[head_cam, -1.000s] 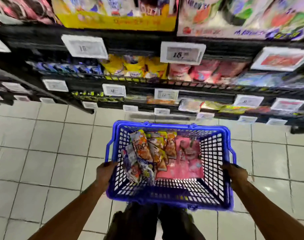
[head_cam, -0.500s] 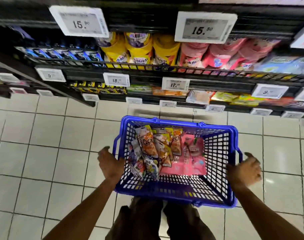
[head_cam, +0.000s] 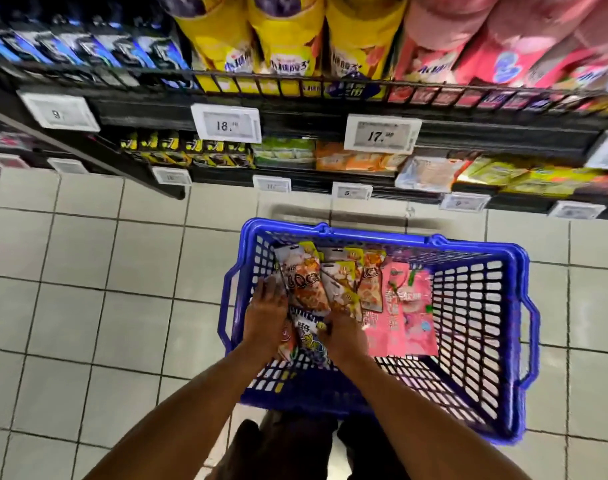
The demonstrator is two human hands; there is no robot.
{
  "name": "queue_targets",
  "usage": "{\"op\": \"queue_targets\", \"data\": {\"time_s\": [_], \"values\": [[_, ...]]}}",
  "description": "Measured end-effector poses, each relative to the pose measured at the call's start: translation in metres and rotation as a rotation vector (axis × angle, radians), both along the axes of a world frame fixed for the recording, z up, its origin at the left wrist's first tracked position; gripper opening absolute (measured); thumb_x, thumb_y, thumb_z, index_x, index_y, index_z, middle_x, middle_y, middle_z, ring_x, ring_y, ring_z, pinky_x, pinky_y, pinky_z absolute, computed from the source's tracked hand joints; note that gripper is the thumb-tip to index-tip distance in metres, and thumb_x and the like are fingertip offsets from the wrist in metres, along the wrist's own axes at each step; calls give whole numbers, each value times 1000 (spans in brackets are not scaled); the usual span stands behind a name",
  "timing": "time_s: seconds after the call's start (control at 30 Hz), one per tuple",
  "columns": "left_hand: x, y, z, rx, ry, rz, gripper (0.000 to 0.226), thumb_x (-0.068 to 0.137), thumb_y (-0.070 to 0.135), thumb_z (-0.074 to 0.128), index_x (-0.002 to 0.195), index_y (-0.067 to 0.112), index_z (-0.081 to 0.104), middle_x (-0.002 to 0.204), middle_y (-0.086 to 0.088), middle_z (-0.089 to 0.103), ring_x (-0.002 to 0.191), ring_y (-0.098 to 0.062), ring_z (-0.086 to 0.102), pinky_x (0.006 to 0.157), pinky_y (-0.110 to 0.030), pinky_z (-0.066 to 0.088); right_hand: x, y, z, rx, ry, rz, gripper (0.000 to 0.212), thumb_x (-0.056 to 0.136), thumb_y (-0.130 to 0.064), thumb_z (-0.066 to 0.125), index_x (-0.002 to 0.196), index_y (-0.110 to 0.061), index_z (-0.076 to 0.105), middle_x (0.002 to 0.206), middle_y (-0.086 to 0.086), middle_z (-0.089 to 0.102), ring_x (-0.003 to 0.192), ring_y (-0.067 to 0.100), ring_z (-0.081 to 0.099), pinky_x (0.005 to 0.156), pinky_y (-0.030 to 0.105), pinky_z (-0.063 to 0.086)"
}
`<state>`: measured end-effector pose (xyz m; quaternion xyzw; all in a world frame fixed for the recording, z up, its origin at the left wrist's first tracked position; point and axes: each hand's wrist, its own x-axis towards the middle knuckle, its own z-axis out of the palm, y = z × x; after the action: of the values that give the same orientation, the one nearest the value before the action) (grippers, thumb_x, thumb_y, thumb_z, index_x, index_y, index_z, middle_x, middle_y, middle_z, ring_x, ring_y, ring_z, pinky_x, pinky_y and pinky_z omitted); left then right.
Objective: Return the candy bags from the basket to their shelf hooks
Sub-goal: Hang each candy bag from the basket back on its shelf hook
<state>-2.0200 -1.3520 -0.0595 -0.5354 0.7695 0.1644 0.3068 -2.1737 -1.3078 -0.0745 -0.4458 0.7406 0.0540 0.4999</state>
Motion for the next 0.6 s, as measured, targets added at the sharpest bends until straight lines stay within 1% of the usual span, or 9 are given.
{"op": "queue_targets", "data": {"time_s": [0.13,0.23,0.27,0.33,0.37,0.4,0.47,0.5,0.6], "values": [[2,-8,2,-5,-187,-274,49,103,20,33,151,8,27,161,-11,21,150,-32,10,121,-47,-1,2,-1,-8,16,27,82,26,86,-28,70,111,-21,71,107,3,72,96,21,67,71,26,49],[1,-11,8,-8,-114,-230,47,97,26,49,141,8,47,149,-15,44,142,-26,35,121,-38,11,1,-2,2,10,-98,-5,22,87,-22,65,107,-16,73,97,6,73,86,23,67,66,27,48],[2,-15,14,-4,-79,-258,49,84,33,68,126,9,63,131,-15,62,127,-25,54,117,-36,29,-1,0,6,9,-171,-88,19,89,-19,59,103,-16,72,87,5,71,77,24,65,62,29,45],[6,-20,30,-39,-13,-328,49,41,45,90,83,22,81,82,0,77,80,-15,73,80,-26,58,-8,1,21,38,-279,-309,19,95,-19,48,84,-19,63,68,0,60,61,18,54,58,27,36],[8,-21,37,-75,51,-326,50,36,47,92,80,26,80,74,3,75,71,-15,73,69,-25,59,-13,0,28,53,-296,-413,25,96,-19,44,74,-19,55,64,-1,53,57,15,49,57,25,34],[9,-22,44,-50,107,-293,53,45,48,91,92,28,79,79,3,76,74,-17,73,70,-26,59,-19,-1,37,48,-304,-503,29,96,-18,42,68,-18,50,61,0,49,55,13,47,56,24,34],[4,-24,68,69,211,-53,55,76,39,78,127,25,59,101,-4,74,93,-24,71,82,-34,57,-37,-5,62,-42,-342,-651,31,96,-11,43,66,-19,47,62,2,47,59,17,48,58,26,38],[1,-24,83,108,307,133,51,85,30,70,131,24,49,107,-6,72,97,-25,70,84,-37,57,-46,-9,78,-99,-369,-715,29,96,-8,44,69,-20,49,65,2,47,63,17,47,60,28,39],[-4,-28,142,209,673,654,36,86,15,71,115,23,52,104,-3,70,95,-18,68,85,-36,57,-70,-21,142,-229,-414,-789,23,95,-3,48,82,-20,56,71,0,54,66,15,49,59,27,42]]}}
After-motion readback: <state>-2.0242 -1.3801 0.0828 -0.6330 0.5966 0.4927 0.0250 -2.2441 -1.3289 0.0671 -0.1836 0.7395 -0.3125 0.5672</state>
